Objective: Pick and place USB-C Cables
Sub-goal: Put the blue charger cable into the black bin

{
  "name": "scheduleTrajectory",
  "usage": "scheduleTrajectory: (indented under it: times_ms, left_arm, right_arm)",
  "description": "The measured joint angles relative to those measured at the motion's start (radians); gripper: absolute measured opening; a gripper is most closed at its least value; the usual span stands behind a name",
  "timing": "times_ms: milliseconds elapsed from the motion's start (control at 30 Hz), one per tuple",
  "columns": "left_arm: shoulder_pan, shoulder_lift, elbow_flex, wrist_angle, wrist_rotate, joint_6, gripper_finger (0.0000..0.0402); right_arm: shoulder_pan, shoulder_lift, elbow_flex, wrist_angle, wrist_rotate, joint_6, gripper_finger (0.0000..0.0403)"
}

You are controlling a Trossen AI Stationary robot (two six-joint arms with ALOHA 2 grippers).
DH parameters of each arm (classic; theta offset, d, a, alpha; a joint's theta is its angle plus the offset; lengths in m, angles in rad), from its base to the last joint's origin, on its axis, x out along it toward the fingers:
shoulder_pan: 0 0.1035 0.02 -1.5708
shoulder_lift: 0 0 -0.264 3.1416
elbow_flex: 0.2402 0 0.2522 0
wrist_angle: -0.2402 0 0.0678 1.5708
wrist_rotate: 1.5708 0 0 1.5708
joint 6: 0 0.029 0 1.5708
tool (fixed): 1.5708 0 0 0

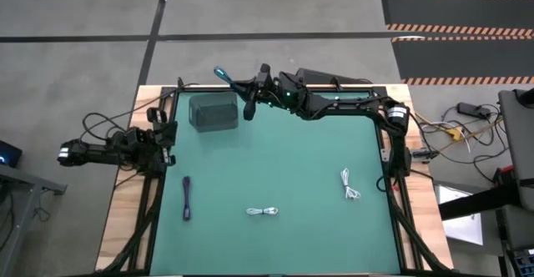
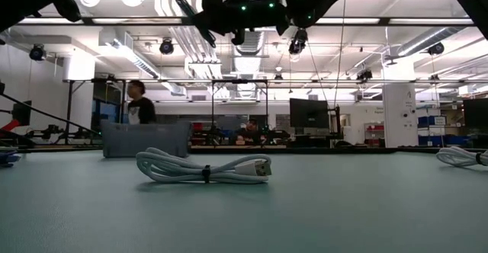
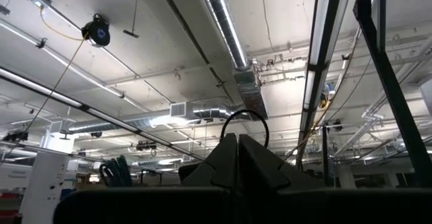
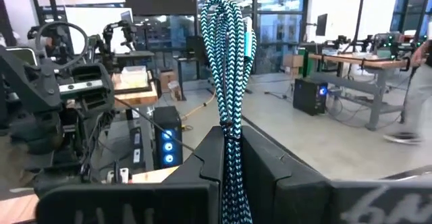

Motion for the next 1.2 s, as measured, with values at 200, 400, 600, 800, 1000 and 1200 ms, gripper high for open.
scheduleTrajectory:
  times_ms: [200,400,600,800,1000,1200]
  left_arm:
    - [0.000,0.000,0.000,0.015,-0.001,0.017,0.0001]
    - [0.000,-0.001,0.000,0.016,-0.001,0.015,0.0001]
    - [0.000,-0.001,0.000,0.017,-0.001,0.009,0.0001]
    - [0.000,-0.002,-0.001,0.018,0.000,0.009,0.0001]
    - [0.000,-0.002,-0.001,0.020,0.000,0.009,0.0001]
    - [0.000,-0.002,-0.001,0.020,0.000,0.009,0.0001]
  right_arm:
    - [-0.003,0.124,0.173,-0.039,-0.063,0.011,0.0022]
    - [-0.011,0.226,0.430,-0.269,-0.097,-0.044,0.0022]
    - [-0.016,0.306,0.649,-0.569,-0.096,-0.118,0.0022]
    - [-0.040,0.374,0.798,-0.782,-0.087,-0.163,0.0022]
    - [-0.043,0.446,0.831,-0.785,-0.100,-0.189,0.0022]
    - [-0.045,0.520,0.831,-0.736,-0.097,-0.222,0.0022]
